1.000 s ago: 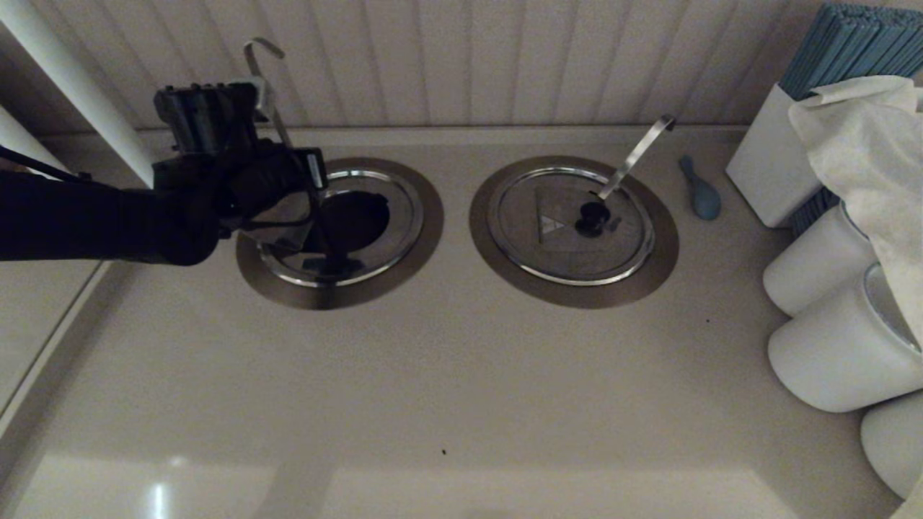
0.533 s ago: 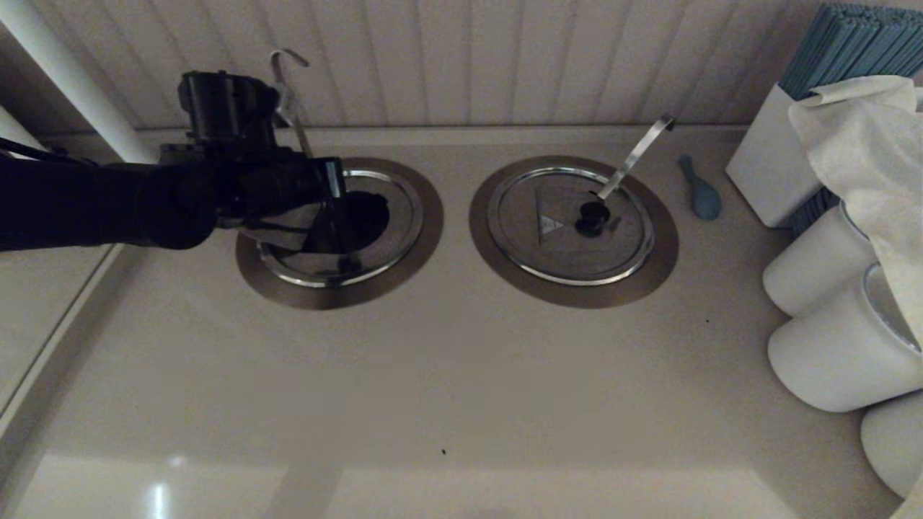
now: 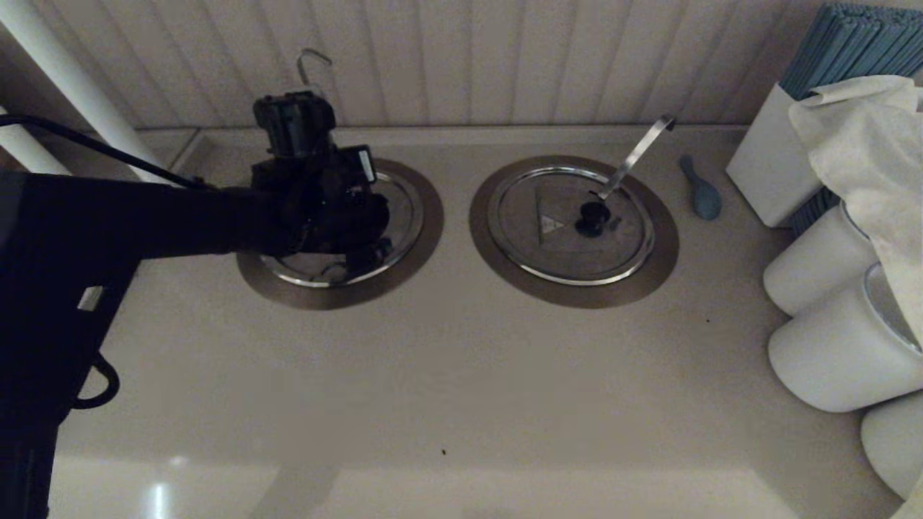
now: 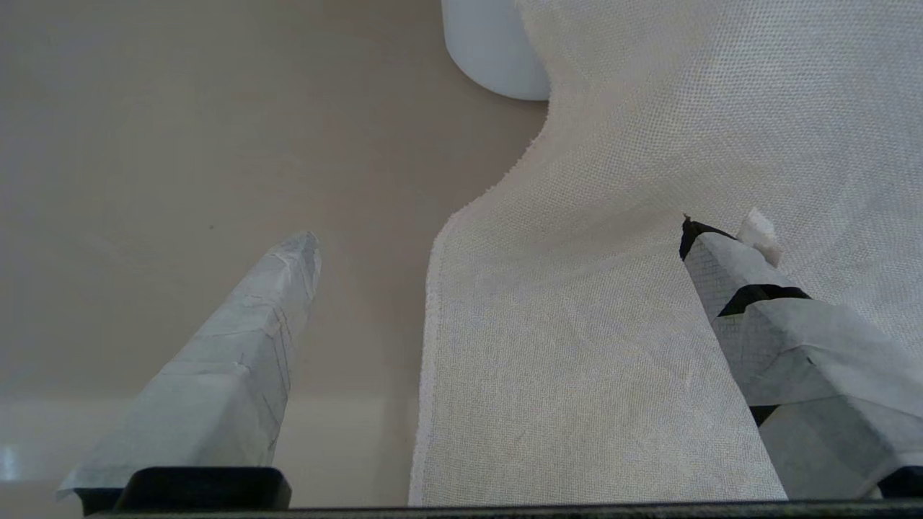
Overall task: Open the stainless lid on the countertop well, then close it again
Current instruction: Stir with a spoon
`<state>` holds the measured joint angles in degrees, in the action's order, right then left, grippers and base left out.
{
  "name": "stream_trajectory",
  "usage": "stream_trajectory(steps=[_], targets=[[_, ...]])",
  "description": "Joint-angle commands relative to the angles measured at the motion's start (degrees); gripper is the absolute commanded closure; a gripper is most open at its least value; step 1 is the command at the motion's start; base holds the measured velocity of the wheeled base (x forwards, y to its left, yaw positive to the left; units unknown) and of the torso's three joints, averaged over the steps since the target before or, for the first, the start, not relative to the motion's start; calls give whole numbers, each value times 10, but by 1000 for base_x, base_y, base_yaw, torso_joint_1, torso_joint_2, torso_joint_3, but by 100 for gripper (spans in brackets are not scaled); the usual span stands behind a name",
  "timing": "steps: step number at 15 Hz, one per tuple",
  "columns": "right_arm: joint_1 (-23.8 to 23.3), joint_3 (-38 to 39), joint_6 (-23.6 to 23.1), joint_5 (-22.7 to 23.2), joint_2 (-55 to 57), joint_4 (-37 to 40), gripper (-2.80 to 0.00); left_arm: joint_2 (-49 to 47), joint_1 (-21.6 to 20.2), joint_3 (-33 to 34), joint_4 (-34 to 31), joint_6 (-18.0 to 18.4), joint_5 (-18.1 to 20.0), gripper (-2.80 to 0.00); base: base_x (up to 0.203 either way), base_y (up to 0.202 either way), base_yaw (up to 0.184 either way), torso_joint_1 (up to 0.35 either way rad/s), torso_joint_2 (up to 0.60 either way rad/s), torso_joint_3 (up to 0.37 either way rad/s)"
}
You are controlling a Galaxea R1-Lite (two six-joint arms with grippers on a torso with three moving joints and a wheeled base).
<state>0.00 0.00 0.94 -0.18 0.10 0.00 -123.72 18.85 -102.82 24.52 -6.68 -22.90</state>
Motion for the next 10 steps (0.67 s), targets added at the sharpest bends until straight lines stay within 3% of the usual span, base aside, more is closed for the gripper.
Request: stream_trajectory(steps=[1, 3, 6, 10], targets=[[0, 0, 0, 0, 1, 0, -280, -5, -1, -5, 4, -1, -4, 0, 0, 0, 0, 0, 0, 0], [0, 0, 0, 0, 1, 0, -280, 39, -9, 36, 1, 1, 5, 0, 0, 0, 0, 0, 0, 0], [0, 0, 0, 0, 1, 0, -280, 98, -33, 83, -15, 4, 48, 0, 0, 0, 0, 0, 0, 0], [0, 0, 0, 0, 1, 0, -280, 120, -45, 95, -31, 16, 52, 0, 0, 0, 0, 0, 0, 0]])
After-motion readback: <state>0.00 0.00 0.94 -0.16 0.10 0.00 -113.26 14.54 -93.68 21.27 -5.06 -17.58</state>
